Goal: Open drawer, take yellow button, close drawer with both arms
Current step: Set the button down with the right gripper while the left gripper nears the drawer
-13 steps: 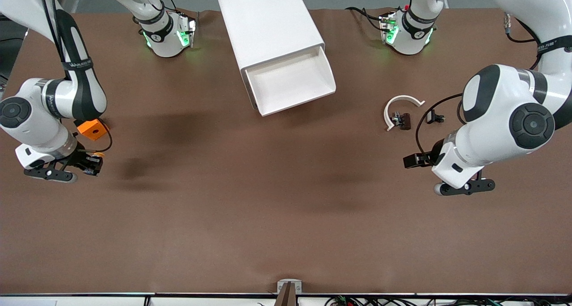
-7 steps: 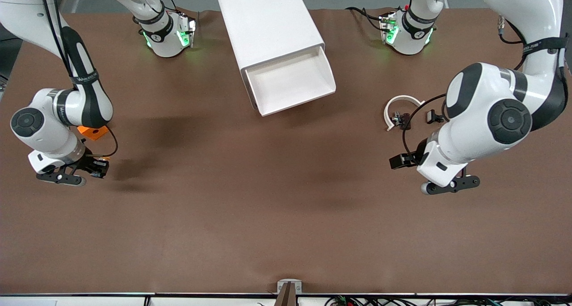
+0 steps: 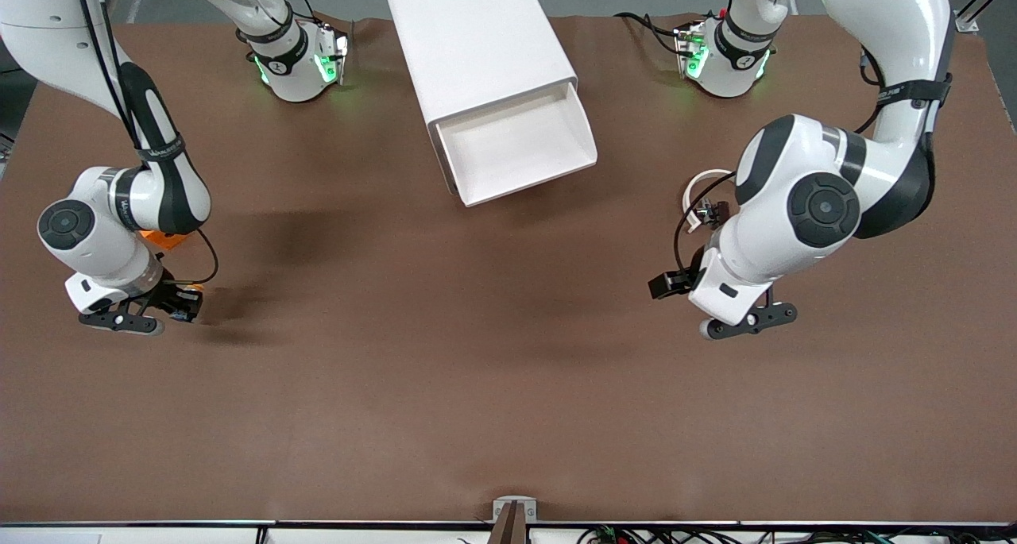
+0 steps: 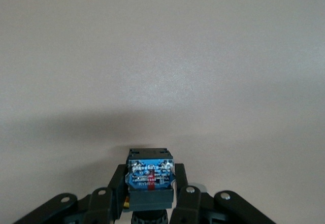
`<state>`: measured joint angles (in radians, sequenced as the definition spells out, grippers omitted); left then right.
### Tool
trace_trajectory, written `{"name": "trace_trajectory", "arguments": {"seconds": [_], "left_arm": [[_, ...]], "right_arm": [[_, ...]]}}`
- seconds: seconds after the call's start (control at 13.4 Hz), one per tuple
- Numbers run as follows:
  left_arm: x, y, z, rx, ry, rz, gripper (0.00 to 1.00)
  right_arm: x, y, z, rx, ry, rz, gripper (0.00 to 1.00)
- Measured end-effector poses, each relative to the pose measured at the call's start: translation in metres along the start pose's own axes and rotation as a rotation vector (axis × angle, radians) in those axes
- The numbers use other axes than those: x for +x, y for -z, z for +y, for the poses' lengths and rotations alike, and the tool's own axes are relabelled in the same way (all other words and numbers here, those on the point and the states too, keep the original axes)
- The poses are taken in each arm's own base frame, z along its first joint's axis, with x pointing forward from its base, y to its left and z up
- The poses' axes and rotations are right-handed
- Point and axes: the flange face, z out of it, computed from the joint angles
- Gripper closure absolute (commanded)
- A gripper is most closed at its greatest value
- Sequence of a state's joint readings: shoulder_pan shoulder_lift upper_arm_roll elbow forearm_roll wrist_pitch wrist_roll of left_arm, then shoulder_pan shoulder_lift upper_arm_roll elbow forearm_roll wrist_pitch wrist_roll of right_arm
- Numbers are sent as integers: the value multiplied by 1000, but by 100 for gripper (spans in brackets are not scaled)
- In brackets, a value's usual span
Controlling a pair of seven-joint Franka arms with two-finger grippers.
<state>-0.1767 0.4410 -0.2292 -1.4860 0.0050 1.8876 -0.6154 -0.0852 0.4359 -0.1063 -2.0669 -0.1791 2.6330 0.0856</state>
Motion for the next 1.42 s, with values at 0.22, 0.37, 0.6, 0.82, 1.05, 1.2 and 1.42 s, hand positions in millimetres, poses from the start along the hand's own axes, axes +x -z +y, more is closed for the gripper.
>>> {"name": "trace_trajectory", "arguments": {"seconds": [0.22, 0.37, 0.6, 0.82, 1.05, 1.2, 1.42], "left_arm": [[-8, -12, 13, -5, 18, 5, 0], [-13, -17, 18, -4, 25, 3, 0], [-16, -19, 22, -3, 27, 2, 0], [-16, -19, 23, -4, 31, 3, 0], [-17, -19, 24, -5, 31, 3, 0], [-19, -19, 28, -6, 32, 2, 0], [-28, -20, 38, -5, 58, 1, 0]], "right_arm": [[-1, -14, -1, 3, 1, 18, 100], [-3, -30, 1, 4, -3, 19, 100], [-5, -46, 2, 3, -4, 7, 100], [-5, -47, 2, 3, -3, 6, 66], [-4, -47, 2, 2, 31, 7, 0], [-1, -46, 10, 0, 47, 13, 0], [8, -38, 19, -6, 49, 25, 0]]}}
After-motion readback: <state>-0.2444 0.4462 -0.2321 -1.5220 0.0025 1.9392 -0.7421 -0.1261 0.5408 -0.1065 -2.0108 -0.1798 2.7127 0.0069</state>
